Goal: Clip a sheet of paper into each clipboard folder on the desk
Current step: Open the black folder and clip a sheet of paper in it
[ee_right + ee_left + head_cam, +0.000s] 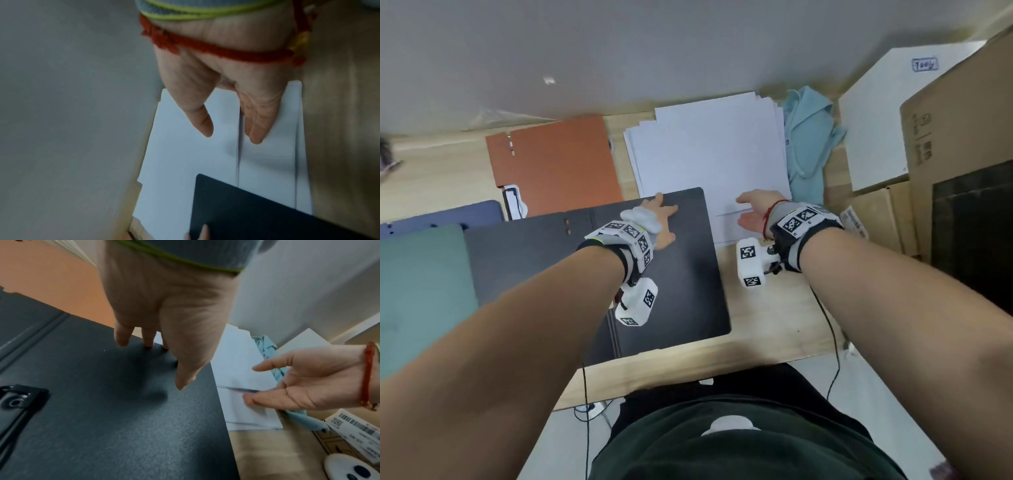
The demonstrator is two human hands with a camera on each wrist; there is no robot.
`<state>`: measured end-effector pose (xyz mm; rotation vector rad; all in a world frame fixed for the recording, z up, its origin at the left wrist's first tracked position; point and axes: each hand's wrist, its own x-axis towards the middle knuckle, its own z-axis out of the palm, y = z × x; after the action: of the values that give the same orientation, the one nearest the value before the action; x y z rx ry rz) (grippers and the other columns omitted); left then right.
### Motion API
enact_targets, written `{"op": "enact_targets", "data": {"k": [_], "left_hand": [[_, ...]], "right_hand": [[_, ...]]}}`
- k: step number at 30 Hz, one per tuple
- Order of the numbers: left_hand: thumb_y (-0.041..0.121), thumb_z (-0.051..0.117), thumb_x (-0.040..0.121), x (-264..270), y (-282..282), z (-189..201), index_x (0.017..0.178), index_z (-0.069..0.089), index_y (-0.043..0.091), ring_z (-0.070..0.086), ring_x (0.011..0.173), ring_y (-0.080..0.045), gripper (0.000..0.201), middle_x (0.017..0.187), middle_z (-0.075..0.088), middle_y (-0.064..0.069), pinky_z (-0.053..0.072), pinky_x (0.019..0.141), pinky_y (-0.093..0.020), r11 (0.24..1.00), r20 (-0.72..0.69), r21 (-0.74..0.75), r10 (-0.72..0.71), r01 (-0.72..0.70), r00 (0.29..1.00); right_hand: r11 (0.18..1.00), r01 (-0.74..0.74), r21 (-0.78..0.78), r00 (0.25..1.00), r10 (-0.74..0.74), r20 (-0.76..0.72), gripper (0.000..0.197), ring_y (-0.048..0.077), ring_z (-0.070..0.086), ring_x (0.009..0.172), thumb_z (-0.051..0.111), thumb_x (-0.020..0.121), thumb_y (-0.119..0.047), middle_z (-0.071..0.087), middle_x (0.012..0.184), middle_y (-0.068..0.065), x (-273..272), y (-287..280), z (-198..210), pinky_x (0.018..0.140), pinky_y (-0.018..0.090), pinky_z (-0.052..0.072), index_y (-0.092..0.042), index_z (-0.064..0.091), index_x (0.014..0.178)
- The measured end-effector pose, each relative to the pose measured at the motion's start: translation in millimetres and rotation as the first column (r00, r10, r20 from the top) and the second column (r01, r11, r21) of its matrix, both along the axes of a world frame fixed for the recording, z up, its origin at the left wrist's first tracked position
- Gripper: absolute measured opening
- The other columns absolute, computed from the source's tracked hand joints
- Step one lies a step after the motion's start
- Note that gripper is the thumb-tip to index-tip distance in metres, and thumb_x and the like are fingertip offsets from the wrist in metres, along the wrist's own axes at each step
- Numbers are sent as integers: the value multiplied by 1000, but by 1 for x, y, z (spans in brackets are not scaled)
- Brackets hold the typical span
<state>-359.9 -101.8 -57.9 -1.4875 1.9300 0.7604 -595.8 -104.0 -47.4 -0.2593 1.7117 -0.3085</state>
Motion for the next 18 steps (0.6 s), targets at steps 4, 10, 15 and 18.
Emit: {"op": "enact_targets", "data": {"k": [4,10,15,18], "left_hand": [[41,55,90,-5,-7,-5,151,23,40,35,140,-26,70,161,10,0,43,102,-46,997,34,49,-57,55,998],[38,58,90,0,-11,-8,153,23,34,36,139,-31,72,162,7,-5,38,109,-46,995,-30,84,-56,58,998],[36,59,92,9,-7,-5,153,25,31,31,142,-32,70,163,3,-6,32,113,-44,996,-86,89,-7,15,996],[36,57,93,17,-4,-1,153,24,32,30,144,-32,69,164,-2,-4,30,114,-45,995,-101,101,-3,13,995]], "right_hand": [[985,170,-27,985,-169,37,63,18,62,79,74,76,-20,54,135,14,4,-2,-8,73,28,59,-8,51,134],[968,249,-23,956,-243,163,25,16,68,101,74,83,-29,71,105,1,17,-4,-6,83,30,53,-20,65,105],[962,220,-164,974,-225,-9,49,16,67,84,74,84,-25,65,110,8,26,-13,4,63,20,56,-7,45,119],[964,-85,-252,955,7,-297,51,25,60,102,62,90,-29,56,124,11,36,-16,21,60,24,46,-3,41,128]]}}
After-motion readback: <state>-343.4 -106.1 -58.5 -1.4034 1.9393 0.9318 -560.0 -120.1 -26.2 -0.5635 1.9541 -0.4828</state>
